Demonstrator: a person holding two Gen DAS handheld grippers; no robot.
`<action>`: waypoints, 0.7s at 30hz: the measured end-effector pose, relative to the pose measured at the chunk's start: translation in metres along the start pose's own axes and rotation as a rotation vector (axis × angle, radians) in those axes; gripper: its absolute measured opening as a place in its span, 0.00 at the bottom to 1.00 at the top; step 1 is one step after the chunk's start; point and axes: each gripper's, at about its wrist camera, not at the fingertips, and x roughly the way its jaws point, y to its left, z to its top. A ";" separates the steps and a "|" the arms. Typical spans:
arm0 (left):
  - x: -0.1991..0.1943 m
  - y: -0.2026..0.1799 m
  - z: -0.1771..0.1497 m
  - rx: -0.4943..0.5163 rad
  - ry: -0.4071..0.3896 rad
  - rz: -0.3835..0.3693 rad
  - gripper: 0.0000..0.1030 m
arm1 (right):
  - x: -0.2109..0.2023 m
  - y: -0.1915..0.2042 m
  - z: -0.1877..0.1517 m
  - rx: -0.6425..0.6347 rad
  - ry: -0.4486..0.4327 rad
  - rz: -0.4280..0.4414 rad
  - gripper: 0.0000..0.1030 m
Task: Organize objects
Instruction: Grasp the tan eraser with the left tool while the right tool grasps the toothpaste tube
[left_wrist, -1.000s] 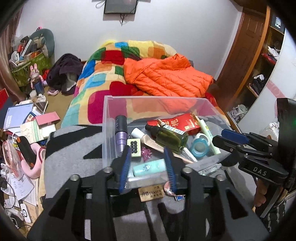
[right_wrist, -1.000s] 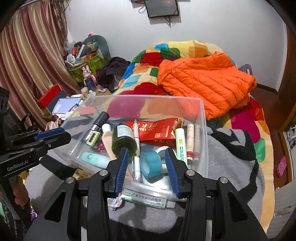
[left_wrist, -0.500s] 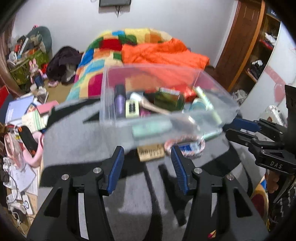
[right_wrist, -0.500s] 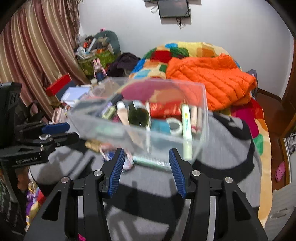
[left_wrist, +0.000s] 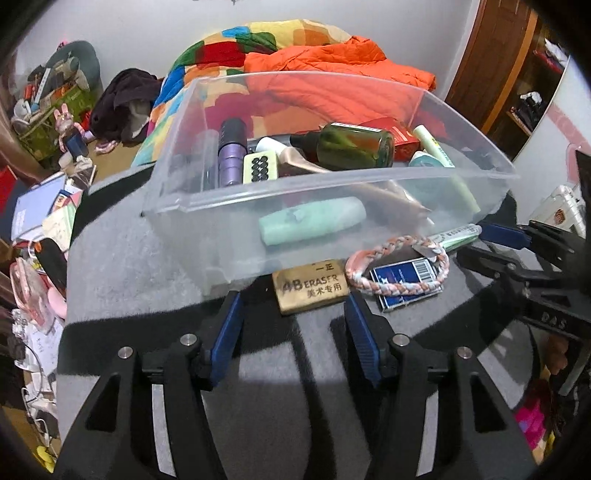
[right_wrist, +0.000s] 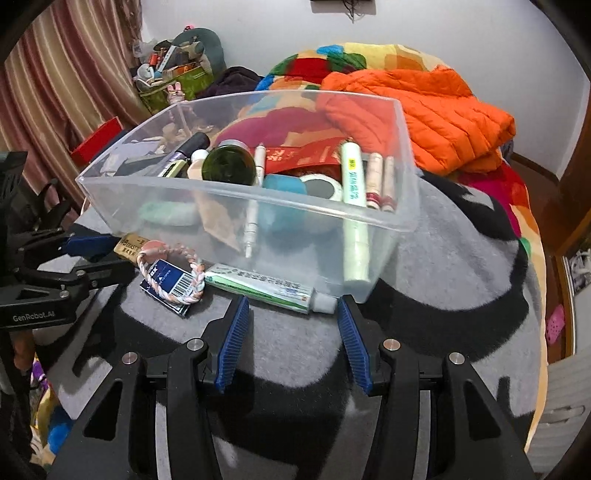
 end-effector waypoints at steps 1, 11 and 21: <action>0.001 -0.003 0.000 0.005 -0.001 0.006 0.55 | -0.001 0.002 -0.001 -0.007 -0.004 0.002 0.37; -0.002 -0.005 -0.002 0.000 -0.024 0.002 0.43 | -0.023 0.020 -0.019 -0.106 0.002 0.081 0.28; -0.010 -0.004 -0.012 0.007 -0.010 -0.028 0.39 | 0.004 0.032 0.005 -0.139 0.023 0.067 0.31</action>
